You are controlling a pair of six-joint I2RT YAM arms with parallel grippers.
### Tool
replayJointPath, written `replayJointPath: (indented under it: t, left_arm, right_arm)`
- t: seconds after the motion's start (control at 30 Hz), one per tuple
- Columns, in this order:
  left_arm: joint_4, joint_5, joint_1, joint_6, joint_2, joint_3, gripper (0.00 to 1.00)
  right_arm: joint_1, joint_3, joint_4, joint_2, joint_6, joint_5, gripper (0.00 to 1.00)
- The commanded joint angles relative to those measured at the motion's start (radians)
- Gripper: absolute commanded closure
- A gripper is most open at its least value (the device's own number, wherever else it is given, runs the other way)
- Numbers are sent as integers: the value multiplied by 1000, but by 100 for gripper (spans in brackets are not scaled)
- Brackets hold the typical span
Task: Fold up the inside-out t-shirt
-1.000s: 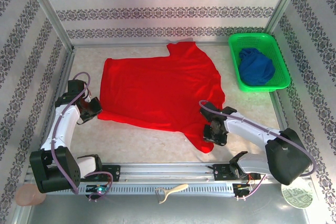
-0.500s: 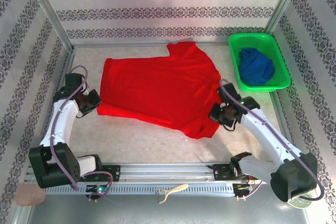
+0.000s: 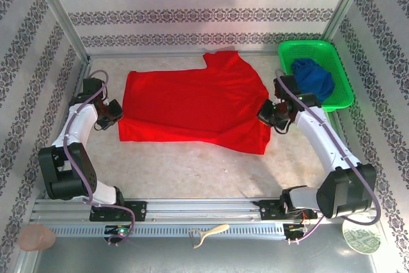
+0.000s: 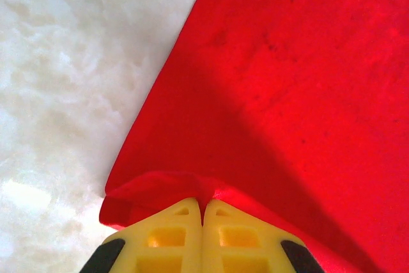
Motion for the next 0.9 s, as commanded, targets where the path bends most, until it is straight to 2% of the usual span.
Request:
replayJointPath:
  t: [0.0, 0.3, 0.5, 0.77, 0.87]
  left_arm:
    - [12, -19, 15, -15, 5, 56, 100]
    - [5, 8, 14, -5, 82, 139, 100]
    - [25, 29, 14, -4, 172, 191, 100]
    - [49, 43, 13, -22, 363, 339, 99]
    - [48, 44, 13, -16, 445, 409, 94]
  right_arm:
    - [-16, 75, 6, 14, -22, -28, 100]
    - [-42, 194, 13, 100, -23, -53, 100]
    - [-51, 274, 32, 219, -31, -61, 100]
    - [-71, 509, 52, 516, -41, -38, 100]
    - [-79, 639, 65, 625, -46, -17, 100]
